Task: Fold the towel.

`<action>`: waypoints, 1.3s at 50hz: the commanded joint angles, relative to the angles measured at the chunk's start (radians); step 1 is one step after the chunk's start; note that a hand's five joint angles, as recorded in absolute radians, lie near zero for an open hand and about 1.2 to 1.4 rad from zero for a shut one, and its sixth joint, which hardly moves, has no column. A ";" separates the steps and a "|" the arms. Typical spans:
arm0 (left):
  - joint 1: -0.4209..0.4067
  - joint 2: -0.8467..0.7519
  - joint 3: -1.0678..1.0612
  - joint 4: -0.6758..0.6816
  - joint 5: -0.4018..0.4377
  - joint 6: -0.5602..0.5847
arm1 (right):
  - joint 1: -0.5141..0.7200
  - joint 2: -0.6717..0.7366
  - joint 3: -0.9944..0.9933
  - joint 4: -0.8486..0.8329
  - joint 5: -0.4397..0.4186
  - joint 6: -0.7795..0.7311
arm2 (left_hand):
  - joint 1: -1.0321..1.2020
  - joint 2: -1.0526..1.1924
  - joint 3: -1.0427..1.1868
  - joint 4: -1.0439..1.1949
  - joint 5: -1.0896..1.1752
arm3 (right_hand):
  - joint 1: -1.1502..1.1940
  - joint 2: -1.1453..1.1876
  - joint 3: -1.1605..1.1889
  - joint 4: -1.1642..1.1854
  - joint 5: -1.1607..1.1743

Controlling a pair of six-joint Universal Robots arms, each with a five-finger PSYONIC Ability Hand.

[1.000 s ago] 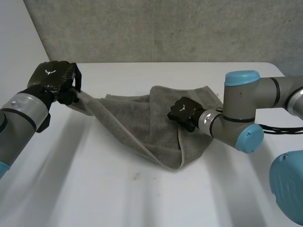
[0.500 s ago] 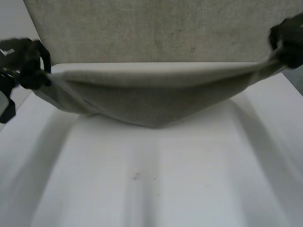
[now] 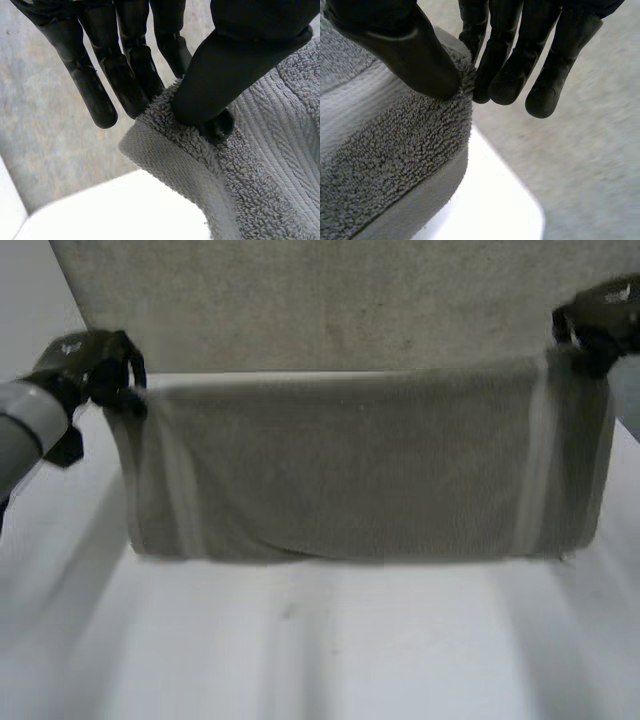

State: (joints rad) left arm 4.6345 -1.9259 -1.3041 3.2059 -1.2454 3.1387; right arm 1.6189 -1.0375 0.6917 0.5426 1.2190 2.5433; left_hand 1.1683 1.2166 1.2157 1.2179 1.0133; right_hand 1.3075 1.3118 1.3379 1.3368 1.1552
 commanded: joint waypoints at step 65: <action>-0.006 -0.365 0.101 0.140 -0.003 0.165 | 0.039 0.333 -0.008 -0.242 0.116 -0.024 | 0.228 0.180 0.181 0.178 0.208 | 0.089 0.084 0.058 0.060 0.067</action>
State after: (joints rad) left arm 4.6576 -2.1090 -1.4469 3.3697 -1.1727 3.3064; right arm 1.6266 -0.8807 0.9147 0.3028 1.2788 2.5087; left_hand 1.1758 1.2171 1.2165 1.2180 1.0220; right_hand 1.3121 1.3289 1.3380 1.3368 1.1611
